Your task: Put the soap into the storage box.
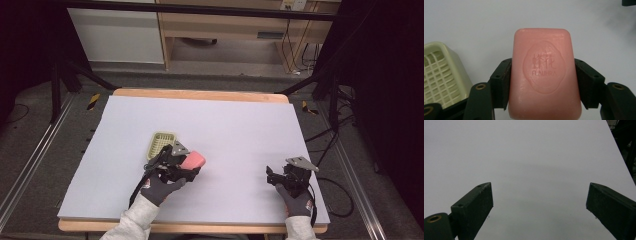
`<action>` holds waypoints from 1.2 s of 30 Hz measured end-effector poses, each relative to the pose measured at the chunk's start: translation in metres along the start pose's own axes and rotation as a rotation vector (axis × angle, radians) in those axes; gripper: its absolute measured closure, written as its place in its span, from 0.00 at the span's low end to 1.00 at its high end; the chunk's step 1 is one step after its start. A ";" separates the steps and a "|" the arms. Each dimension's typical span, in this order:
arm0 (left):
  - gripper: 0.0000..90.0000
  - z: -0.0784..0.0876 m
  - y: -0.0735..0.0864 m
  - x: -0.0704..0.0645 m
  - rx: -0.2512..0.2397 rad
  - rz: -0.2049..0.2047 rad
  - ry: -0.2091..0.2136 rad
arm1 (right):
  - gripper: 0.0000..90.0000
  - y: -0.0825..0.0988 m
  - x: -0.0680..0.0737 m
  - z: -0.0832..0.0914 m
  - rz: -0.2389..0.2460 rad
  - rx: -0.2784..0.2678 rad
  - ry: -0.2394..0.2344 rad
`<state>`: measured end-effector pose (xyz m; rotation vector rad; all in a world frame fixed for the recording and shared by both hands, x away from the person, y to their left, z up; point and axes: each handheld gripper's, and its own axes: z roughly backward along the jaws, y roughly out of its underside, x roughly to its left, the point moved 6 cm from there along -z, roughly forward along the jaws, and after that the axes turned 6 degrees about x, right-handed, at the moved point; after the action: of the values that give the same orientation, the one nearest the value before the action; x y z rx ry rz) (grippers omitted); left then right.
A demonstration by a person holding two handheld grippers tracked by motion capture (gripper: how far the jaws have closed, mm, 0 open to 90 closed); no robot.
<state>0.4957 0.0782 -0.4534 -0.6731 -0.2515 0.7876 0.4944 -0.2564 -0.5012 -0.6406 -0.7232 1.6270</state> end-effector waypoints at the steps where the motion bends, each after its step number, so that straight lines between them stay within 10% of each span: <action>1: 0.41 0.002 0.000 0.002 -0.003 0.003 -0.003 | 0.08 0.000 0.000 0.000 0.000 0.000 0.000; 36: 0.41 0.024 0.001 0.043 -0.066 0.106 -0.069 | 0.08 0.000 0.002 0.000 0.010 0.004 -0.001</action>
<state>0.5137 0.1210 -0.4375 -0.7269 -0.3077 0.9082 0.4941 -0.2543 -0.5019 -0.6417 -0.7188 1.6378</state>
